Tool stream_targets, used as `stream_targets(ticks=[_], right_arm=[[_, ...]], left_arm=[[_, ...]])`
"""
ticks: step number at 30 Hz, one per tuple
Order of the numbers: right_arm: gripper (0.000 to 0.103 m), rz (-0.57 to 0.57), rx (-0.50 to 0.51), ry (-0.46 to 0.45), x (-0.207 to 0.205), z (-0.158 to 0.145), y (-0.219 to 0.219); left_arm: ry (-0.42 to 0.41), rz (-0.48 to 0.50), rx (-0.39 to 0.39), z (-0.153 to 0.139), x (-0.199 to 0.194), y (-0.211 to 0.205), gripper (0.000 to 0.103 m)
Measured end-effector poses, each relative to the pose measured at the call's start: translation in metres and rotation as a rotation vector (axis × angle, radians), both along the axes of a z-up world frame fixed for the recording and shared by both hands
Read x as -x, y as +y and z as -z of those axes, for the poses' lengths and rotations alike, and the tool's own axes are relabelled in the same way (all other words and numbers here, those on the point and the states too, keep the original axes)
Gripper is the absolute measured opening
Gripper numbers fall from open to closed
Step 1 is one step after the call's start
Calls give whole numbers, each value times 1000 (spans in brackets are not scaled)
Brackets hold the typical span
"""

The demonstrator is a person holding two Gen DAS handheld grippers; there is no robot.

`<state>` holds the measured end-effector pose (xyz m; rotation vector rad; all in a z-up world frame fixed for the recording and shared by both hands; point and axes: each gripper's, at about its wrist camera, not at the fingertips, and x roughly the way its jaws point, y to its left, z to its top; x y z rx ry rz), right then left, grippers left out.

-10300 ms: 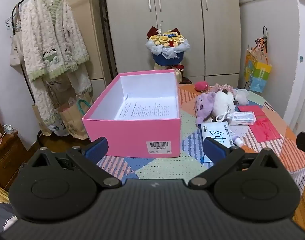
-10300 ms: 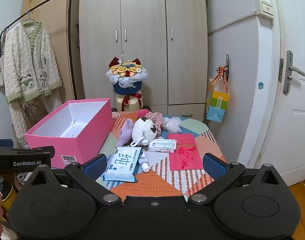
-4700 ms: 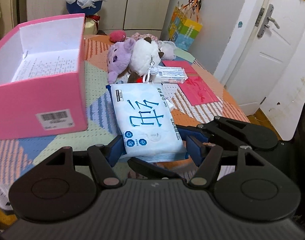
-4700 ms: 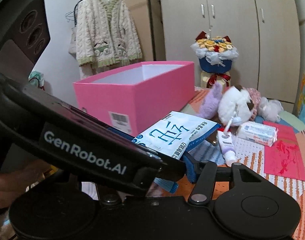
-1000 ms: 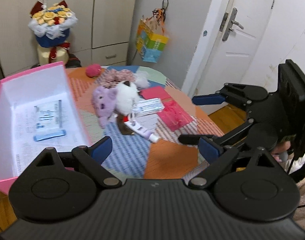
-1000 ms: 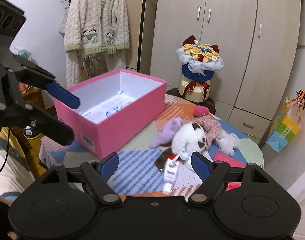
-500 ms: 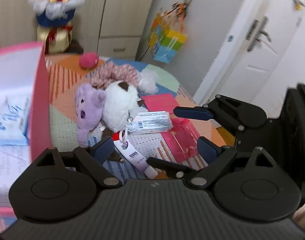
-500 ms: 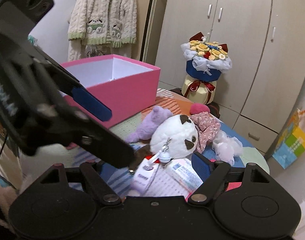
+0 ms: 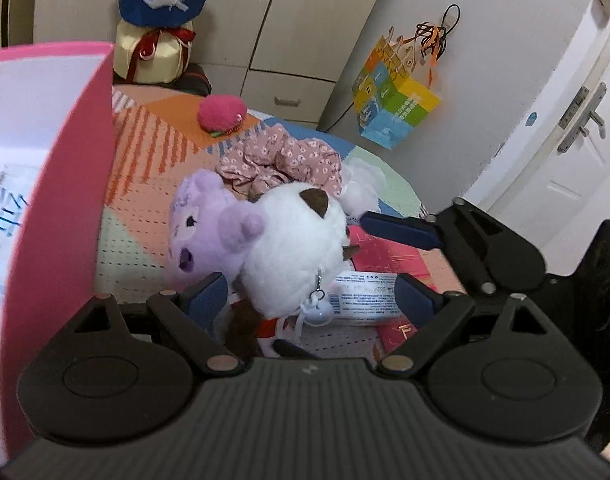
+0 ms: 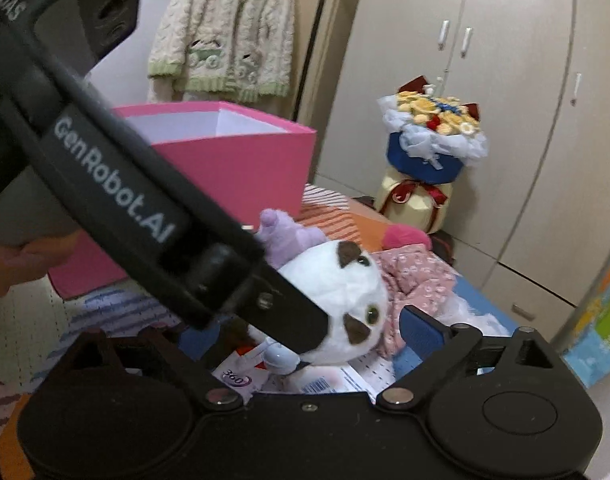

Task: Organize soft objects
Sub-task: 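Grasp the white plush toy with the left gripper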

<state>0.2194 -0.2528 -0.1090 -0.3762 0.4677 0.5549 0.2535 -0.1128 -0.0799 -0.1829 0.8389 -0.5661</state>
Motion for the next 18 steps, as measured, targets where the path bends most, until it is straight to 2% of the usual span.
stream_targets(ticks=[3,6,12,13,14,16,18], right_arm=[[98,6,59,-16,-8,9,7],[98,3,61,2,-15,13,8],[98,-31,49,-11,-20,14,9],[98,-37,43,-10,-20,14,9],[97,-41,36,-2,-21,14,9],[95,-58,17,34,-22,15,10],[93,-37,12,40,-20,18,12]], left_arm=[[27,-1,4,8,-5,-3,91],[64,-7,25,16,-9,-4,91],[-28,-83,10,16,-7,-4,90],[-25,-74,13,16,-8,-4,87],[-14,-59,22,17,-9,-4,78],[11,-38,24,19,-12,-5,73],[-10,-46,-4,19,-11,-6,63]])
